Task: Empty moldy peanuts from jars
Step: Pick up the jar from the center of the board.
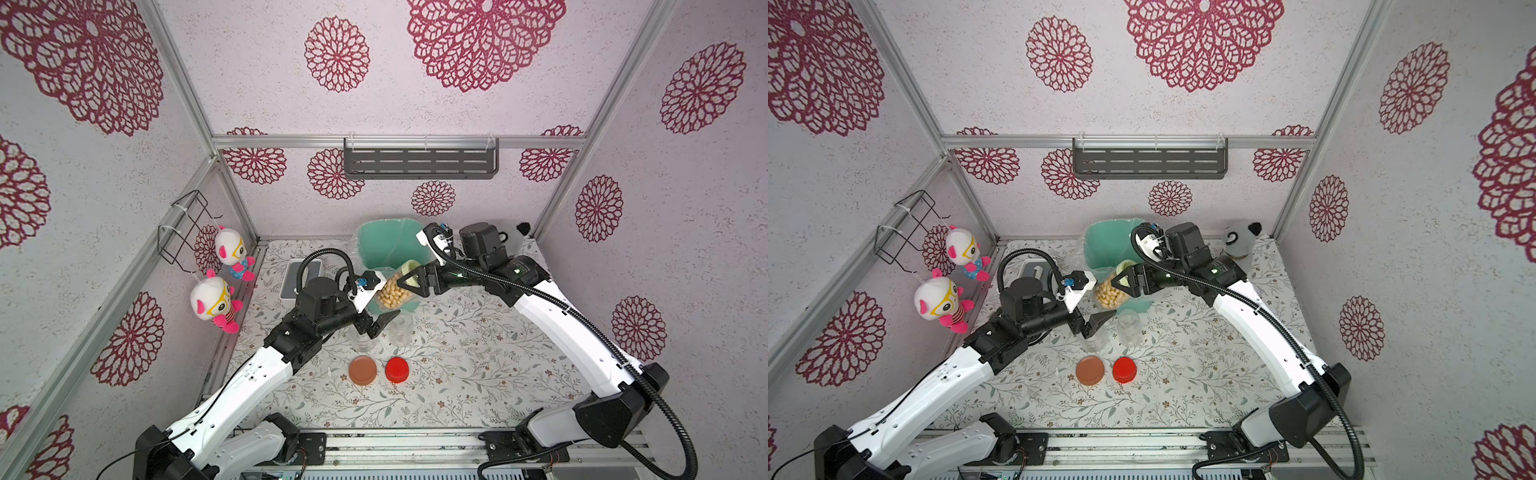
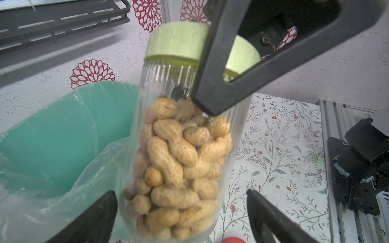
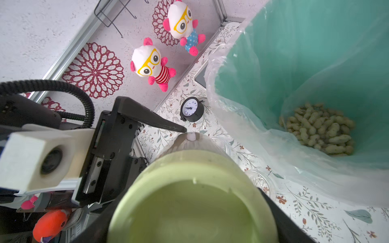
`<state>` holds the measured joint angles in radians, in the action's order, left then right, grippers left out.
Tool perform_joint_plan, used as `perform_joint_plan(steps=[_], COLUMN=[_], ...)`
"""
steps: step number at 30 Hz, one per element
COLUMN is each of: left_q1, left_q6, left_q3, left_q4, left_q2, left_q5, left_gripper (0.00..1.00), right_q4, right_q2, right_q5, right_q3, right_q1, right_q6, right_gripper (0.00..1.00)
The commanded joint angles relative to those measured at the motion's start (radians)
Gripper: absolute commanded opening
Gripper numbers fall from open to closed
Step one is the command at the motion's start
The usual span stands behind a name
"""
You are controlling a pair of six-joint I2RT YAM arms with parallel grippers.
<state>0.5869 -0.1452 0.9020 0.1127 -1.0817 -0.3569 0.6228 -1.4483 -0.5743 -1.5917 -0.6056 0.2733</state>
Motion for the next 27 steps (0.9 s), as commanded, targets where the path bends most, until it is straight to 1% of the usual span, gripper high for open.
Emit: perform_joint_plan(steps=[1, 5, 11, 15, 20, 27], left_q1=[0.009, 0.013, 0.014, 0.015, 0.015, 0.015], left_q6=[-0.008, -0.009, -0.008, 0.002, 0.006, 0.013], left_q3=[0.025, 0.034, 0.039, 0.041, 0.039, 0.028], left_q4=[-0.038, -0.048, -0.073, -0.092, -0.103, -0.125], left_q2=[-0.023, -0.044, -0.058, -0.064, -0.069, -0.07], left_q5=[0.003, 0.004, 0.002, -0.003, -0.018, -0.021], left_gripper=[0.97, 0.97, 0.97, 0.99, 0.96, 0.9], right_q4=[-0.141, -0.188, -0.186, -0.186, -0.179, -0.159], right_q2=[0.032, 0.033, 0.01, -0.002, -0.015, -0.024], right_q5=[-0.088, -0.124, -0.157, -0.166, -0.188, -0.186], right_q3=[-0.055, -0.039, -0.04, -0.037, -0.032, -0.032], right_q1=[-0.006, -0.01, -0.016, -0.019, -0.02, -0.02], right_q6=[0.007, 0.029, 0.026, 0.026, 0.023, 0.005], right_gripper=[0.0, 0.0, 0.0, 0.0, 0.0, 0.0])
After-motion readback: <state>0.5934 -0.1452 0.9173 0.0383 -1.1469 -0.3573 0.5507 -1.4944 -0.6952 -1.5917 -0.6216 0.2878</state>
